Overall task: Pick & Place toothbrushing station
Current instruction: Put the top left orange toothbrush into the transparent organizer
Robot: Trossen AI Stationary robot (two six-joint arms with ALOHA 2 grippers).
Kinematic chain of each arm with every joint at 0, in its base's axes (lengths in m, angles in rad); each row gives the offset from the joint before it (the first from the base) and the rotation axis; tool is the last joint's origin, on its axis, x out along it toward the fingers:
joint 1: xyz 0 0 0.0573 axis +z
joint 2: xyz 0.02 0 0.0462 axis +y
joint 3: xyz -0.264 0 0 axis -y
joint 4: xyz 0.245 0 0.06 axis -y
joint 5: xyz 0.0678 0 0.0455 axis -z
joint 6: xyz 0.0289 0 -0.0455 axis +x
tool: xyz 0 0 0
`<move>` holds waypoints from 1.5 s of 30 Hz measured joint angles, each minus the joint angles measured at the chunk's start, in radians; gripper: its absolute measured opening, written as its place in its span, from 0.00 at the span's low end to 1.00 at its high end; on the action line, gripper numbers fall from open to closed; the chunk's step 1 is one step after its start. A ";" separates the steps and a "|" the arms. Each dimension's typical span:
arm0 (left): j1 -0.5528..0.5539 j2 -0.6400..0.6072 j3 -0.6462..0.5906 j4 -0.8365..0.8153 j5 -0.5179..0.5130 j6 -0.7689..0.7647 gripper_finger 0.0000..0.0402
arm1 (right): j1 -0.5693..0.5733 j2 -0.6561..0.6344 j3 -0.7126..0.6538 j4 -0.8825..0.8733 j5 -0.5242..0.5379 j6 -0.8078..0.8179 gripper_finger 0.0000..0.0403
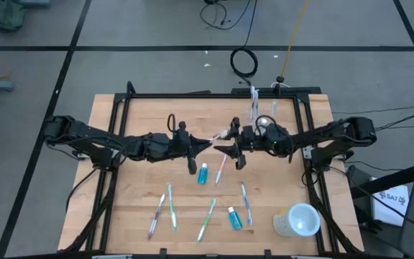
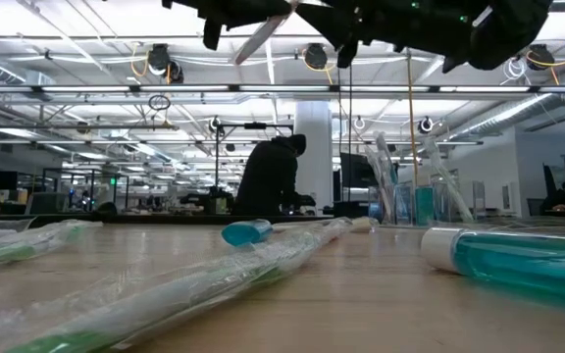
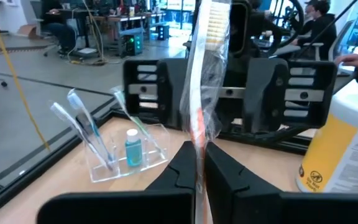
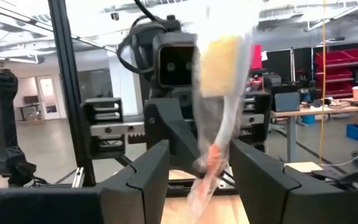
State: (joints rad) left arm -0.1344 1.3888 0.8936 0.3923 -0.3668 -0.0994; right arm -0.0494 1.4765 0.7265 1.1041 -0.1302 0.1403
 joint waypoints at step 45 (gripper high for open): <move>-0.044 0.000 0.000 -0.119 -0.108 0.010 0.32 | -0.037 -0.234 0.037 -0.607 0.230 -0.167 0.03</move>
State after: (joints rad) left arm -0.1780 1.3888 0.8936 0.2732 -0.4751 -0.0894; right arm -0.0863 1.2421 0.7639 0.4970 0.1000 -0.0262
